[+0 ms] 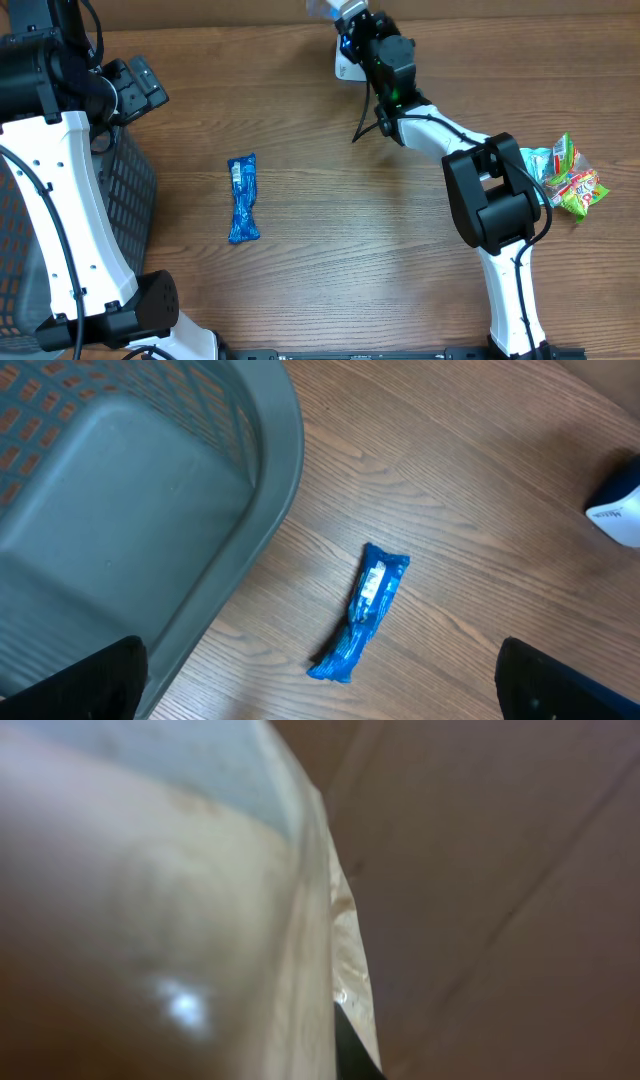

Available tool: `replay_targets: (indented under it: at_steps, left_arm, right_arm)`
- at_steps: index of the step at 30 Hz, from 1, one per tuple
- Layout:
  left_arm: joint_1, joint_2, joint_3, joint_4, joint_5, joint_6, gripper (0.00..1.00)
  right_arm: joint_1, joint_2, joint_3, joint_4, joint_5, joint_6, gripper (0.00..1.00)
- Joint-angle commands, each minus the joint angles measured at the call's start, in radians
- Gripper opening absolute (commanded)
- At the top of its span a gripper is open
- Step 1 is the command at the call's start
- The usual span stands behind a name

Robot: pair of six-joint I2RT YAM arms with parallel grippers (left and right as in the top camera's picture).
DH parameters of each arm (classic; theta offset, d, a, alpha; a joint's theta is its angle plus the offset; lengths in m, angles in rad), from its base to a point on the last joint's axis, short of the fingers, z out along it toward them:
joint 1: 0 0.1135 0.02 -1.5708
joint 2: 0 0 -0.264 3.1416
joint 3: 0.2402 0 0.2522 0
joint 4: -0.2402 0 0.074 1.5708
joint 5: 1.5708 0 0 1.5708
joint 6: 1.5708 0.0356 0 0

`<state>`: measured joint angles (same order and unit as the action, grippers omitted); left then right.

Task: Scan the item barcode
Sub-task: 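Hold the bread bag in front of the scanner window, then carry the bread bag right and drop it near the other packets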

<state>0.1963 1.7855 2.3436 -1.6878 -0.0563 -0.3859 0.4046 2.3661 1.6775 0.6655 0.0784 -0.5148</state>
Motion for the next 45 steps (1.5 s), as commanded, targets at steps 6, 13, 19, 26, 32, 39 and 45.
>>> replay_targets:
  at_steps: [6, 13, 19, 26, 32, 39, 45]
  left_arm:
    - [0.000, 0.008, -0.002, -0.002, 0.001, 0.005, 1.00]
    - [0.000, 0.008, -0.002, -0.002, 0.001, 0.005, 1.00]
    - [0.000, 0.008, -0.002, -0.002, 0.001, 0.005, 1.00]
    - [0.000, 0.008, -0.002, -0.002, 0.001, 0.005, 1.00]
    - [0.000, 0.008, -0.002, -0.002, 0.001, 0.005, 1.00]
    - [0.000, 0.008, -0.002, -0.002, 0.001, 0.004, 1.00]
    - [0.000, 0.008, -0.002, -0.002, 0.001, 0.005, 1.00]
  right_arm:
    - [0.071, -0.435, 0.032, -0.654, -0.184, 0.682, 0.04]
    - [-0.082, -0.636, 0.032, -1.212, -0.591, 0.912, 0.04]
    - [-0.325, -0.638, 0.032, -1.560, -0.941, 0.766, 0.04]
    - [-0.608, -0.638, 0.025, -1.859, -0.686, 0.643, 0.04]
    - [-0.723, -0.636, -0.052, -1.873, -0.226, 0.865, 0.04]
    - [-0.754, -0.621, -0.265, -1.695, -0.137, 0.872, 0.04]
    - [-0.754, -0.616, -0.271, -1.667, -0.095, 0.858, 0.69]
